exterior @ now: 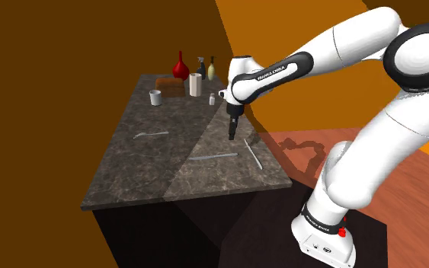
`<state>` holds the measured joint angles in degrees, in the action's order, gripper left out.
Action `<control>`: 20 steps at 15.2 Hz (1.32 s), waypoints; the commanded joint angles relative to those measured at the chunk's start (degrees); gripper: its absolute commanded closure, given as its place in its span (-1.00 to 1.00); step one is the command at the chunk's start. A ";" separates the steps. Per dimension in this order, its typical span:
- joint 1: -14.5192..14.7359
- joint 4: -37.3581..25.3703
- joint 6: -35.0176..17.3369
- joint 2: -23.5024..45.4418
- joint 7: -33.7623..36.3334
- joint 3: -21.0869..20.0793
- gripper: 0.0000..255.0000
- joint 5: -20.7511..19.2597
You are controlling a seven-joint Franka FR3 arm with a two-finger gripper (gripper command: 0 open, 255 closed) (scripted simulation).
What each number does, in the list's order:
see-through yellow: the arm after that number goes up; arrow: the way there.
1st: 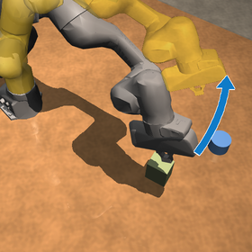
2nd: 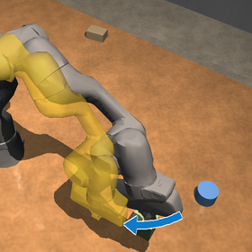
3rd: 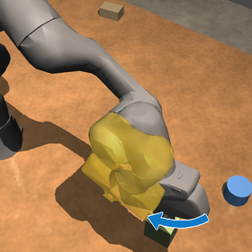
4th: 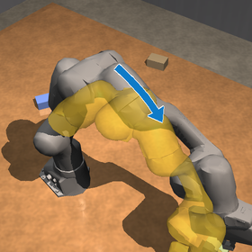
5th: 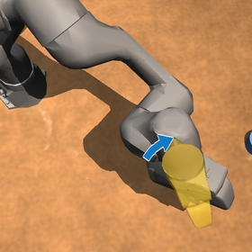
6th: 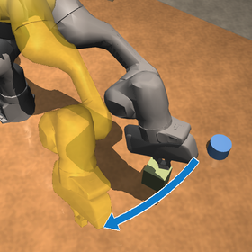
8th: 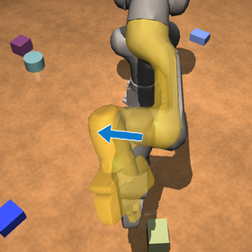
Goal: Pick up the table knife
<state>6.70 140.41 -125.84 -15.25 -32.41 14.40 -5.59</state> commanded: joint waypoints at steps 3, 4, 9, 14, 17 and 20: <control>1.22 -2.09 -6.14 9.23 -9.25 1.84 -1.00 1.57; 1.44 -2.94 -7.43 11.65 -11.55 2.08 -1.00 2.19; 1.45 -8.20 -12.91 23.80 -22.80 1.67 -1.00 5.73; 0.92 -8.64 -16.37 27.96 -24.82 0.94 -1.00 7.16; 0.67 -8.49 -18.47 29.97 -25.33 0.59 -1.00 7.99; 0.59 -8.58 -18.95 30.57 -25.45 0.46 1.00 8.23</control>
<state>7.32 131.92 -144.65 15.09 -57.81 14.90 2.55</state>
